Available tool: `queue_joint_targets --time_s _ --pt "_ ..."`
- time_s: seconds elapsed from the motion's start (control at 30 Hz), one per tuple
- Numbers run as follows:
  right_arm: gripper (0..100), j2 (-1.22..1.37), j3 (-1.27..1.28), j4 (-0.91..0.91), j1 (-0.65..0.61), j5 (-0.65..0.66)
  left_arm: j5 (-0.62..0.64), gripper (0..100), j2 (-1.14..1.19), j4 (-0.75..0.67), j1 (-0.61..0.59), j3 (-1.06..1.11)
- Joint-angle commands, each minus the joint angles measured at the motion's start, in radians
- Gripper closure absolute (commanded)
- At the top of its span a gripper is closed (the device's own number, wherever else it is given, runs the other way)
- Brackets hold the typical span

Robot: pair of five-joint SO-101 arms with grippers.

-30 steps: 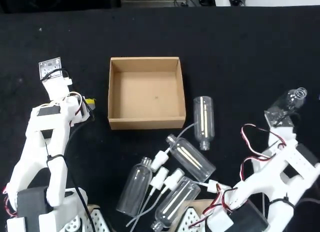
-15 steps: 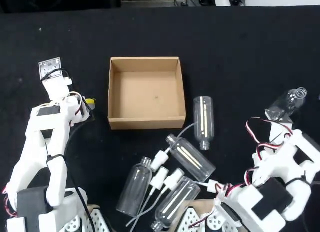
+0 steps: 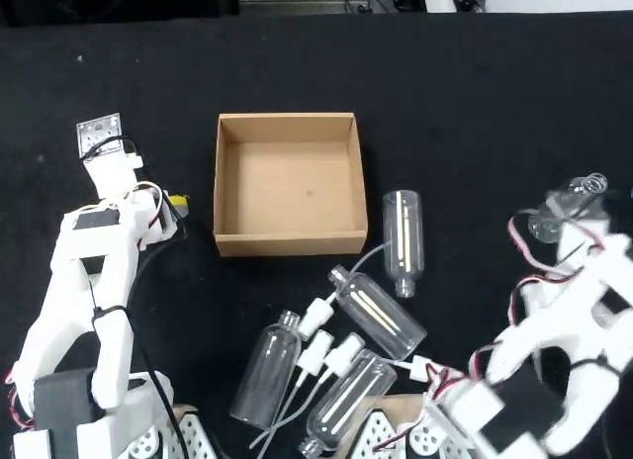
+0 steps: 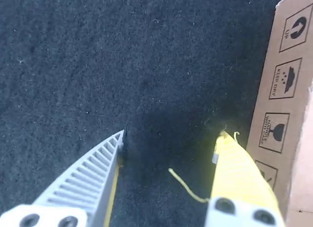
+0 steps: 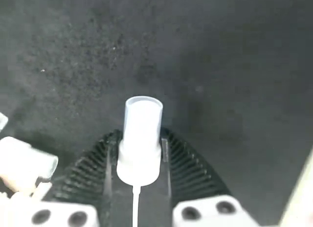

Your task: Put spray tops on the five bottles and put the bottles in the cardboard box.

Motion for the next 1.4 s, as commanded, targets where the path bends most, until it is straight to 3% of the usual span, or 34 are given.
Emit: queue_joint_targets --time_s 0.0,0.37,0.53,1.03,1.37 --pt "98.8 -0.186 -0.209 0.083 -0.031 -0.074 -0.002 73 -0.044 -0.015 -0.012 -0.013" --pt "98.8 -0.331 -0.684 0.061 -0.141 -0.493 -0.002 73 -0.044 -0.015 -0.013 -0.013" --pt "98.8 -0.231 -0.639 -0.227 -0.161 -0.628 -0.002 73 -0.044 -0.015 -0.013 -0.012" --pt "98.8 -0.105 -0.423 -0.864 -0.169 -0.792 -0.003 73 -0.044 -0.017 -0.013 -0.013" --pt "98.8 -0.096 -0.308 -0.950 -0.207 -0.786 -0.003 73 -0.044 -0.017 -0.013 -0.012"
